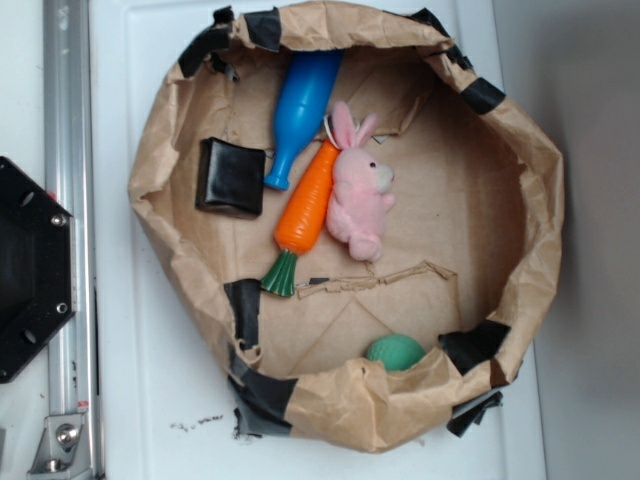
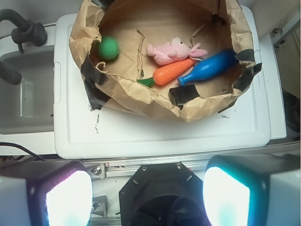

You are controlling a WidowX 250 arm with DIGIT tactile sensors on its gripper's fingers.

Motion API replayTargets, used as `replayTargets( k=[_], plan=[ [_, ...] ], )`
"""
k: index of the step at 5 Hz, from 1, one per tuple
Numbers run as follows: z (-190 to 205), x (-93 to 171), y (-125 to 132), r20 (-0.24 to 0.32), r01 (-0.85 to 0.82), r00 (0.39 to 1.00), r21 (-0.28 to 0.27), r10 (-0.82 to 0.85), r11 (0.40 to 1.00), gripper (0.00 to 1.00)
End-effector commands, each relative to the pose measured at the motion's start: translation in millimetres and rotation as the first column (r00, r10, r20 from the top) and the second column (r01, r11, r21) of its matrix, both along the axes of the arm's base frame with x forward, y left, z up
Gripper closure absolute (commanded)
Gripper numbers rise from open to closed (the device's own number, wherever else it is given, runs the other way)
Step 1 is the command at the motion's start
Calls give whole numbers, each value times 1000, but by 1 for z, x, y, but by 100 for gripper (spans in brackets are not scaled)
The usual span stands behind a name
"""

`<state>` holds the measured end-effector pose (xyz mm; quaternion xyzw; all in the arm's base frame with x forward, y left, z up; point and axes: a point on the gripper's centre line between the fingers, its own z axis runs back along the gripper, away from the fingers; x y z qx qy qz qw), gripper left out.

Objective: Grab the black box.

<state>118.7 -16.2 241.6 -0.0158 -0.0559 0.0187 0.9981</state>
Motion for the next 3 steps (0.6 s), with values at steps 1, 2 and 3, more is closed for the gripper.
replayTargets(
  k=[1, 2, 3],
  plan=[
    [-6, 68, 33, 14, -56, 998, 84, 55, 995, 0],
    [-34, 102, 41, -35, 8, 999, 46, -6, 999, 0],
    [-74, 124, 38, -149, 86, 986, 89, -72, 992, 0]
  ],
)
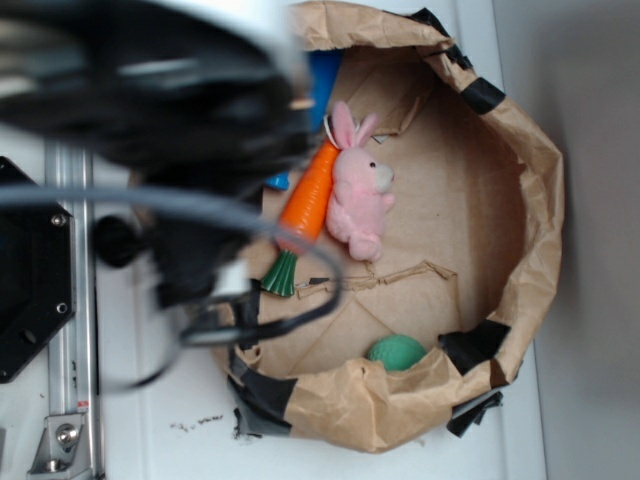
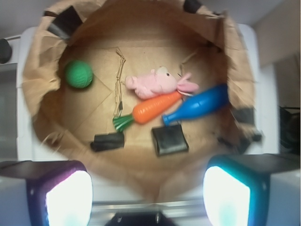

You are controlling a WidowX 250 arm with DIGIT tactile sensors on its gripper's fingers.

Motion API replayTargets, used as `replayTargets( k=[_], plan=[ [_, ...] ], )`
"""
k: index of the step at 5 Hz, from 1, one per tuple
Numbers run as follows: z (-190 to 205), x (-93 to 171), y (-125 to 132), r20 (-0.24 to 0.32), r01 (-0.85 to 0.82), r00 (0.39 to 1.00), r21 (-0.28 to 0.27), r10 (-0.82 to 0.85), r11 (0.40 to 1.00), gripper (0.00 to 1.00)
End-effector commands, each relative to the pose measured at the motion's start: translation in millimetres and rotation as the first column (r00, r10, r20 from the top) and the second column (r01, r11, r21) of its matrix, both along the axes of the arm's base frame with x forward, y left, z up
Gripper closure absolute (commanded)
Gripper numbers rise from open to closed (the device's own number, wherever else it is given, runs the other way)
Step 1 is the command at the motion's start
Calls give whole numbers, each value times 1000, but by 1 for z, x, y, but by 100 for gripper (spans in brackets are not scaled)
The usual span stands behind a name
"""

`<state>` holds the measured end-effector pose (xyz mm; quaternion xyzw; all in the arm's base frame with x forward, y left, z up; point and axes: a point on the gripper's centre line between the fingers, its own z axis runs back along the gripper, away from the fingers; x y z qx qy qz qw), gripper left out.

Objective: Grab the black box.

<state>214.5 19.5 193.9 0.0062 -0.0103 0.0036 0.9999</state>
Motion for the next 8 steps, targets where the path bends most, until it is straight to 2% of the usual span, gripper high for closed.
replayTargets(
  k=[1, 2, 3, 4, 8],
  plan=[
    [-59, 33, 4, -177, 96, 980, 17, -91, 995, 0],
    [-79, 24, 13, -208, 116, 972, 31, -107, 993, 0],
    [-76, 18, 15, -199, 145, 970, 17, -139, 989, 0],
    [-59, 15, 14, -136, 272, 955, 43, -264, 961, 0],
    [-59, 15, 14, -136, 272, 955, 43, -264, 961, 0]
  ],
)
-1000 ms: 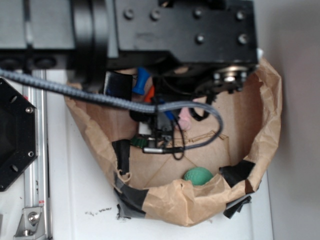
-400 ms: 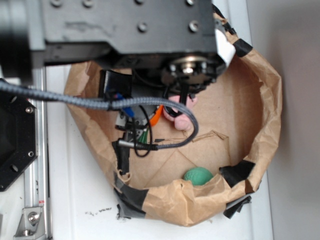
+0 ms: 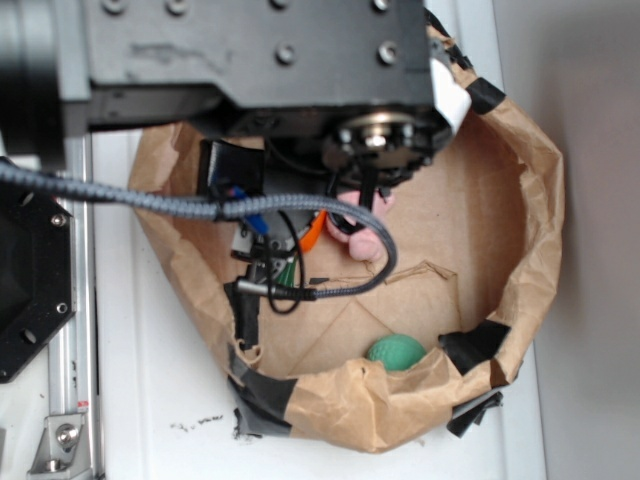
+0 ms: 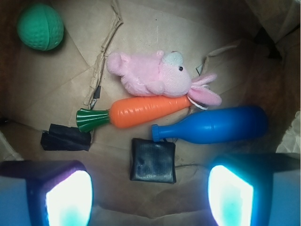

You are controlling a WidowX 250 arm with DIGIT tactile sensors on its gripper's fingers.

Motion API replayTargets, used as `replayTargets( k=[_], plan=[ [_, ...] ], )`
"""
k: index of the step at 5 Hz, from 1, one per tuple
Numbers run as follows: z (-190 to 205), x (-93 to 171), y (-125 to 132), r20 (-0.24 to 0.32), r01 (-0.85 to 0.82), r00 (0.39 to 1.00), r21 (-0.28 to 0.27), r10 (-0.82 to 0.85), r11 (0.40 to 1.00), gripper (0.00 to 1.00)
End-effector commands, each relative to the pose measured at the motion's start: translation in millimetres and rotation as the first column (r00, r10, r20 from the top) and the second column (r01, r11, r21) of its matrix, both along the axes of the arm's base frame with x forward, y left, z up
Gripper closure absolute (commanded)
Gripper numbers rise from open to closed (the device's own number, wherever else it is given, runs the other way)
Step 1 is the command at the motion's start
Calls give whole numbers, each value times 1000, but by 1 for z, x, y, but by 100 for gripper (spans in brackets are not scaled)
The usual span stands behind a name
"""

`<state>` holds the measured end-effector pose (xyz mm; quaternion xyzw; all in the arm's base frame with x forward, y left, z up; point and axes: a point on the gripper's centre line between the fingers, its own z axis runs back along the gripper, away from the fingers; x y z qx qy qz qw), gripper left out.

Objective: Grab the black box.

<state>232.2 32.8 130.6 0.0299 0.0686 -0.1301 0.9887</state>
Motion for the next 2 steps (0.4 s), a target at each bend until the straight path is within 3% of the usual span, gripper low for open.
replayTargets(
  k=[1, 2],
  plan=[
    [-20, -16, 2, -23, 21, 1000, 5, -20, 1000, 0],
    [-37, -19, 7, -61, -24, 998, -42, 22, 999, 0]
  ],
)
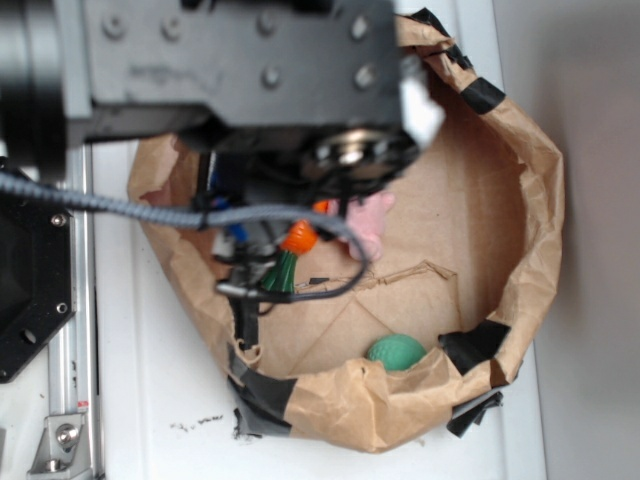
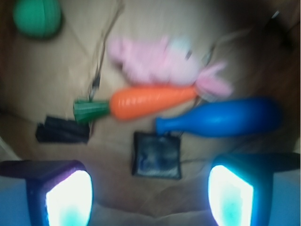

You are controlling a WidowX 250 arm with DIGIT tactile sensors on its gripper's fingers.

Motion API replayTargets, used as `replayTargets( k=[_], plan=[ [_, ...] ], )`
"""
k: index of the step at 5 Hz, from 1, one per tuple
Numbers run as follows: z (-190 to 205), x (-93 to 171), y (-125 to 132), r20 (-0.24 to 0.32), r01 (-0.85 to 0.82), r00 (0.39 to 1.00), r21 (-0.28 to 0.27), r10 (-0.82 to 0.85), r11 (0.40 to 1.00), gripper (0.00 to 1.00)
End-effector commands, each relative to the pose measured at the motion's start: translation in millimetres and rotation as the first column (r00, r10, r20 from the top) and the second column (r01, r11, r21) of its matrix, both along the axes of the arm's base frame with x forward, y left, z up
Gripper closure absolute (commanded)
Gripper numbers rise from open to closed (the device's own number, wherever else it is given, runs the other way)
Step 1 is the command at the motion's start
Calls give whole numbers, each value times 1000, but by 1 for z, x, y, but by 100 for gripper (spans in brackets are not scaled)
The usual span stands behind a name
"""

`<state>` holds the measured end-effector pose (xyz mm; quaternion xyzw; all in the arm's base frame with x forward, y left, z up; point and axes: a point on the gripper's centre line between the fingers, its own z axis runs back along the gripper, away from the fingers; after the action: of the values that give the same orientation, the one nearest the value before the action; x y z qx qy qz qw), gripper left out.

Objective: Grab the black box.

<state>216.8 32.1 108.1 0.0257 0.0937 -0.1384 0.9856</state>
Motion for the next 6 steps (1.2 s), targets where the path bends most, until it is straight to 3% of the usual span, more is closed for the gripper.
replayTargets(
  k=[1, 2, 5, 6],
  plan=[
    [-38, -4, 14, -36, -69, 997, -46, 67, 997, 0],
    [-62, -5, 25, -29, -91, 996, -22, 90, 996, 0],
    [-84, -34, 35, -90, -100, 991, 35, 102, 994, 0],
    [-87, -34, 34, -47, -88, 995, 16, 88, 996, 0]
  ],
)
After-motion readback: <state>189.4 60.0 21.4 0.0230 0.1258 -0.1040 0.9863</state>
